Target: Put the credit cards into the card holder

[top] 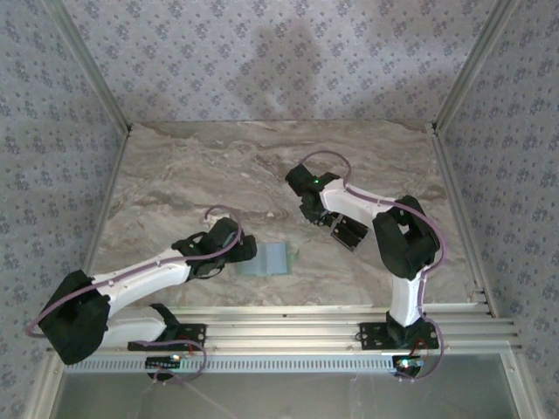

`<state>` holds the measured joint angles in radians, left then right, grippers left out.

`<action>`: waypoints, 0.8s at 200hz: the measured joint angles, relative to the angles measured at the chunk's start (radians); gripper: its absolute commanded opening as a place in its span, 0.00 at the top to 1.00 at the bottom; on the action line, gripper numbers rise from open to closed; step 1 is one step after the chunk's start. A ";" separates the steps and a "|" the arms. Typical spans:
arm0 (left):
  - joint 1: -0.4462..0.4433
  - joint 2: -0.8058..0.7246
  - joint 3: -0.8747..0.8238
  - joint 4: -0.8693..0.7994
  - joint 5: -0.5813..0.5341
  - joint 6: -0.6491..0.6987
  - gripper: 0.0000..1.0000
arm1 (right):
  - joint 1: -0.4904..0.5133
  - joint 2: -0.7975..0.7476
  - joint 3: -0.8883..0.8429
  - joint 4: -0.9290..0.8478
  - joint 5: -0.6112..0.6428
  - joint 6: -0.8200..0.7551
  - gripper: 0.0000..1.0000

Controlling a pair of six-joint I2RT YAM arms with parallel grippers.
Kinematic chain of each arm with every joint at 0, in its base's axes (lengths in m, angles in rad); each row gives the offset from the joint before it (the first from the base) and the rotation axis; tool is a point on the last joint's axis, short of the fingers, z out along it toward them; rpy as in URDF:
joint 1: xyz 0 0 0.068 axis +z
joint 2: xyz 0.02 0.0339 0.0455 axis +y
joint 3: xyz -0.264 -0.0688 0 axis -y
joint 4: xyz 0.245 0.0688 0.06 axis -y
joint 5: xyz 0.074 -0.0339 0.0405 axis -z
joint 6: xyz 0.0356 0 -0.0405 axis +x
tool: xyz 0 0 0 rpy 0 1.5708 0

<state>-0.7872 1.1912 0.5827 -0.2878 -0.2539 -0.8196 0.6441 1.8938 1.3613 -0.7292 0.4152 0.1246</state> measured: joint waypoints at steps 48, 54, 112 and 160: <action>0.002 -0.006 0.000 0.000 0.000 0.000 0.00 | 0.005 0.000 0.004 -0.002 -0.005 -0.013 0.88; 0.002 -0.006 0.000 0.000 0.000 0.000 0.00 | 0.005 0.000 0.006 -0.002 -0.008 -0.014 0.89; 0.002 -0.006 0.000 0.000 0.001 0.000 0.00 | 0.003 0.000 0.016 -0.006 -0.038 -0.044 0.97; 0.002 -0.006 0.000 0.000 0.004 0.000 0.00 | 0.003 -0.001 0.053 -0.029 -0.076 -0.063 1.00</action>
<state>-0.7853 1.1854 0.5827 -0.2878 -0.2501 -0.8192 0.6476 1.8927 1.4139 -0.7586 0.3393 0.0620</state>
